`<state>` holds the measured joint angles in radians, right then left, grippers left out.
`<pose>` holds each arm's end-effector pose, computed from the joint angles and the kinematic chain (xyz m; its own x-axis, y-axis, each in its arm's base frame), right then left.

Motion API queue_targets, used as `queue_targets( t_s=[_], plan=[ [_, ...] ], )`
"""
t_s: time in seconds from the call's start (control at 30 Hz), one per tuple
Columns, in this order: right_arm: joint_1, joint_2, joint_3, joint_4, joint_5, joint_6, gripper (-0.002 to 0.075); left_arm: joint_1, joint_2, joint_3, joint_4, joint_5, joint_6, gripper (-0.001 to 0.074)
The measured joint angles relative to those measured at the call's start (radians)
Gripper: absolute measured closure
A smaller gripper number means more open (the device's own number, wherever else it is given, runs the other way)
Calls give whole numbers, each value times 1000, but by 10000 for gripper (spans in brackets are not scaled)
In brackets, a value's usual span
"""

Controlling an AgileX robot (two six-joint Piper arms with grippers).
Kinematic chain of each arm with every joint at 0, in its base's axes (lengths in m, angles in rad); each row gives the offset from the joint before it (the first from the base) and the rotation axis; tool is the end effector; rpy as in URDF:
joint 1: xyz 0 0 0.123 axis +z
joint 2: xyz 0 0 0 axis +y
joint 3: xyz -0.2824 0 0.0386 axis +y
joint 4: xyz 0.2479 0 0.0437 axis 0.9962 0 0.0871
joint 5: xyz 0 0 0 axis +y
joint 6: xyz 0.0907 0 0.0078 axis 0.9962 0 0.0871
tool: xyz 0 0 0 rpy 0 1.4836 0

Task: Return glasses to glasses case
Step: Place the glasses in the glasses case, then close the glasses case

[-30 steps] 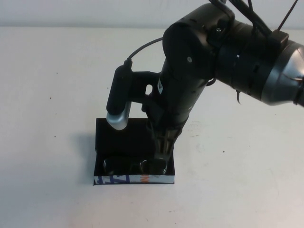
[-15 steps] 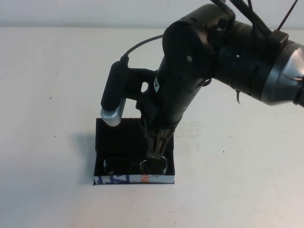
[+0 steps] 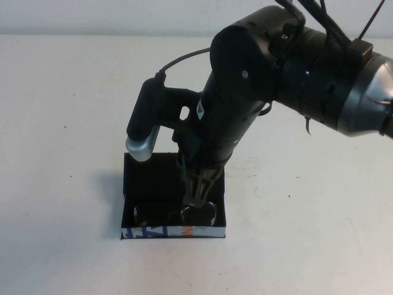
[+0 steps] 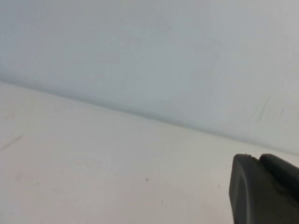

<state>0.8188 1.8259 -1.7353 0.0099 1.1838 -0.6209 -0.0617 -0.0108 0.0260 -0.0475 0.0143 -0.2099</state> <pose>0.2681 0.2879 0.3231 -0.0926 -0.9462 -0.3101 -0.9641 0.1631 -0.2097 0.0565 -0.0036 0.2036 0.0398 -0.2575 -0.9655 0.0749 0.9643 -0.2541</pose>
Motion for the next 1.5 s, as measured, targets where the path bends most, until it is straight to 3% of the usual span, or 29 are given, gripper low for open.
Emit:
queue_targets(
  t_s=[0.13, 0.3, 0.53, 0.67, 0.9, 1.2, 1.4, 1.5],
  plan=[
    [0, 0, 0, 3, -4, 22, 737, 0, 0, -5, -9, -28, -113, 736],
    [0, 0, 0, 3, -15, 79, 737, -13, 122, -172, -14, 246, -178, 736],
    [0, 0, 0, 3, -20, 144, 737, -140, 496, -488, -41, 697, 4, 736],
    [0, 0, 0, 3, -25, 166, 737, -206, 728, -590, -191, 850, 234, 736],
    [-45, 0, 0, 9, -80, 266, 737, -287, 1028, -588, -681, 721, 723, 736],
    [-141, 36, 0, 83, -105, 311, 737, -499, 1412, -576, -1118, 403, 1215, 736],
    [-149, 77, 0, 98, -118, 311, 737, -538, 1561, -576, -1549, 305, 1694, 736],
    [-149, 88, 0, 99, -138, 311, 737, -538, 1600, -587, -1637, 292, 1813, 736]
  ],
)
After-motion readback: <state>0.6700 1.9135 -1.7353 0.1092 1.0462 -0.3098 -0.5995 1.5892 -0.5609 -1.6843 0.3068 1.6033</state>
